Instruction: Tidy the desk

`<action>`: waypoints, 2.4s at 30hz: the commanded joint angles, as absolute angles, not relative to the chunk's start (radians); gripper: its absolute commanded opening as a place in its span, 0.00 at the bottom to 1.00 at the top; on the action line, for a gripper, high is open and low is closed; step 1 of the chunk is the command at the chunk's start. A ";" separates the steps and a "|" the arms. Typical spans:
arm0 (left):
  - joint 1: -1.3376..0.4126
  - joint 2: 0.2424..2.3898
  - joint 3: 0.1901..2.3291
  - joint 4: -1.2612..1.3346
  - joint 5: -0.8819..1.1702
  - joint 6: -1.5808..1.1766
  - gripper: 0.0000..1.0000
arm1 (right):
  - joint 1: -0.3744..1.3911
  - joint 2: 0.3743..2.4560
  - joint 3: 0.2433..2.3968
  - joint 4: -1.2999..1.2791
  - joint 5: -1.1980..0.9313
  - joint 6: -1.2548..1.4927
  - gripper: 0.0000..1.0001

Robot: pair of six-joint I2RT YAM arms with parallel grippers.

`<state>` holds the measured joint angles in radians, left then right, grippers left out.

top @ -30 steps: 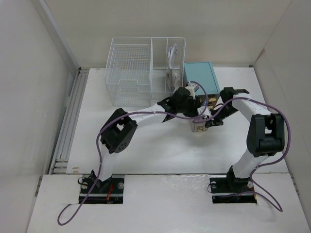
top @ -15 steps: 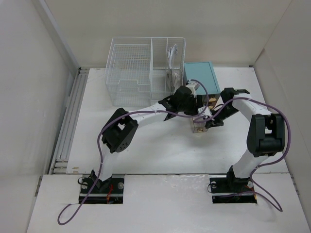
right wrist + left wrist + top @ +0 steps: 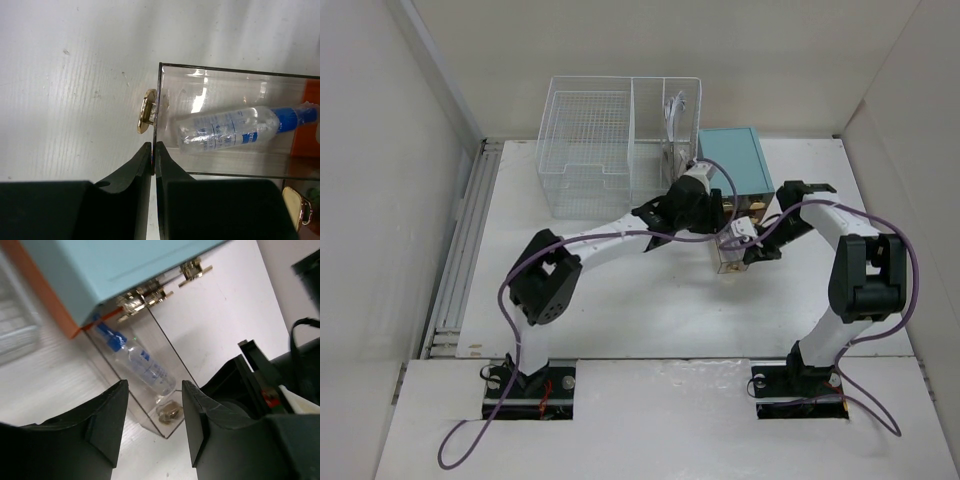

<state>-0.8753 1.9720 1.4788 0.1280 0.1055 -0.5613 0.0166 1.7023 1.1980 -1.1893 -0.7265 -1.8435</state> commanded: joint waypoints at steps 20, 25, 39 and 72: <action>-1.023 1.364 0.973 0.072 -0.247 -0.689 0.39 | 0.046 1.887 1.513 -1.024 -0.758 -1.470 0.12; -1.089 1.270 0.891 0.083 -0.268 -0.732 0.39 | 0.087 1.887 1.513 -0.815 -0.681 -1.223 0.12; -1.138 1.141 0.713 0.123 -0.290 -0.808 0.39 | 0.114 1.664 1.345 -0.848 -0.704 -1.264 0.18; -1.166 0.956 0.560 0.114 -0.311 -0.887 0.39 | 0.383 1.799 1.192 -0.150 0.165 -1.031 0.03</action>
<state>-1.1595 0.9836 0.5701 0.0990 -0.2932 -0.8776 0.3801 1.7943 1.1790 -0.3599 -0.0154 -1.0691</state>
